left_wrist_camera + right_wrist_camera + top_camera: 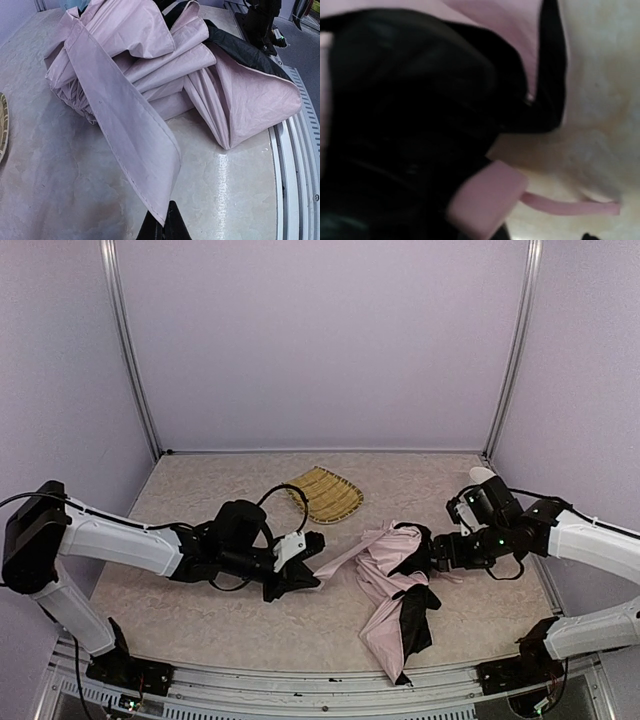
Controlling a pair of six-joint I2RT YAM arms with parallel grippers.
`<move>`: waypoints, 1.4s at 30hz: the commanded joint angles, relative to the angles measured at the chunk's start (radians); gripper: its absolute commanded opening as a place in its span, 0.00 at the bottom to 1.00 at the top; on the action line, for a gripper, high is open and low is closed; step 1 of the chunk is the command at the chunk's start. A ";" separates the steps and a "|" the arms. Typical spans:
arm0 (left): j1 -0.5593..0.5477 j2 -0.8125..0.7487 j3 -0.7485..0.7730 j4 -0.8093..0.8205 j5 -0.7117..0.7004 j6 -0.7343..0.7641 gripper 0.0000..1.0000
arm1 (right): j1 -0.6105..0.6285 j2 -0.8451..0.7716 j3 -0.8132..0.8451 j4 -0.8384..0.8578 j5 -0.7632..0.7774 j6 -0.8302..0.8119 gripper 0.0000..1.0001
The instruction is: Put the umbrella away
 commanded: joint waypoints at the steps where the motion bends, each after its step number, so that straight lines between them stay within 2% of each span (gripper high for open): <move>1: -0.001 -0.050 0.024 0.004 0.022 -0.039 0.00 | -0.033 0.030 -0.060 0.081 -0.019 -0.010 0.86; 5: -0.002 -0.068 0.047 0.007 0.006 -0.053 0.00 | -0.034 0.119 -0.092 0.151 -0.135 -0.105 0.86; 9: 0.027 -0.063 0.080 0.018 -0.044 -0.059 0.00 | -0.029 0.202 -0.106 0.273 -0.208 -0.153 0.82; 12: 0.075 -0.015 0.141 0.013 -0.087 -0.074 0.00 | 0.016 0.262 -0.115 0.452 -0.273 -0.097 0.78; 18: 0.139 0.083 0.283 -0.043 -0.085 -0.041 0.00 | 0.167 0.400 -0.074 0.736 -0.193 0.141 0.76; 22: 0.161 0.090 0.299 -0.068 -0.076 -0.034 0.00 | 0.206 0.443 -0.013 0.701 -0.202 0.106 0.80; 31: 0.172 0.026 0.230 -0.068 -0.072 -0.037 0.00 | 0.206 0.208 -0.092 0.510 -0.259 -0.134 0.88; 34: 0.169 0.012 0.238 -0.094 -0.067 -0.048 0.00 | 0.201 0.194 -0.090 0.473 -0.164 -0.221 0.93; 38: 0.151 -0.025 0.234 -0.120 -0.074 -0.047 0.00 | 0.169 0.250 -0.079 0.539 -0.138 -0.368 0.93; 42: 0.123 -0.056 0.233 -0.147 -0.077 -0.046 0.00 | 0.167 0.333 -0.091 0.709 -0.190 -0.514 0.88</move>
